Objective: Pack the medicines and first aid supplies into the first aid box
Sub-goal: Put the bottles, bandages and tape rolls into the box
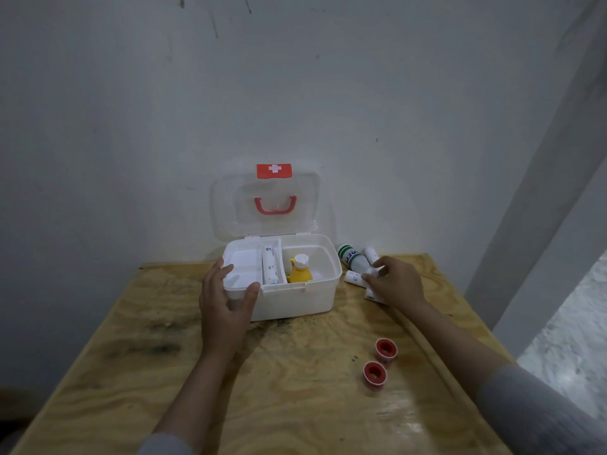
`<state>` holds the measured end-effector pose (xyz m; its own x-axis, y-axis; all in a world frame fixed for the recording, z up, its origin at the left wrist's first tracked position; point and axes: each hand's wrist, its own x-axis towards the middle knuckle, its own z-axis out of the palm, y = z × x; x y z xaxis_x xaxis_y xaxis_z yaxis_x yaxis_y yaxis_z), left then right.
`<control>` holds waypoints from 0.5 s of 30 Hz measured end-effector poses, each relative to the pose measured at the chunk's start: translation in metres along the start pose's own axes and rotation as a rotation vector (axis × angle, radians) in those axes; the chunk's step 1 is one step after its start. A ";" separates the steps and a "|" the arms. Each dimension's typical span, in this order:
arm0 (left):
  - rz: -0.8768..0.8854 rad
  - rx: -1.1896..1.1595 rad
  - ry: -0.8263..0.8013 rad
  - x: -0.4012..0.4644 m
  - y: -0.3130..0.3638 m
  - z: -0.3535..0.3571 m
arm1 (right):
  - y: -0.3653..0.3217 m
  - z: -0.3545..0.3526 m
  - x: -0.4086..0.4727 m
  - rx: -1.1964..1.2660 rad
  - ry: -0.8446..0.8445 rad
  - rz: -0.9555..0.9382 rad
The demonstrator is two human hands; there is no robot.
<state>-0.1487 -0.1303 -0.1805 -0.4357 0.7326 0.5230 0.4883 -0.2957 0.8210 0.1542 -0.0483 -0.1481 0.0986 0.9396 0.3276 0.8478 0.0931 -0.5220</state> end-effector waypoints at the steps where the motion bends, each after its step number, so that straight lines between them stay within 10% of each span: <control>1: 0.002 -0.001 -0.003 0.000 0.000 0.000 | -0.002 0.003 0.001 -0.024 0.005 0.003; 15: -0.005 0.005 0.002 0.000 0.000 0.000 | -0.031 -0.036 -0.011 0.333 0.385 -0.253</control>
<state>-0.1487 -0.1304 -0.1807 -0.4399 0.7326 0.5195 0.4901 -0.2889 0.8224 0.1454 -0.0734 -0.1068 0.1493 0.6926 0.7057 0.6656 0.4574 -0.5898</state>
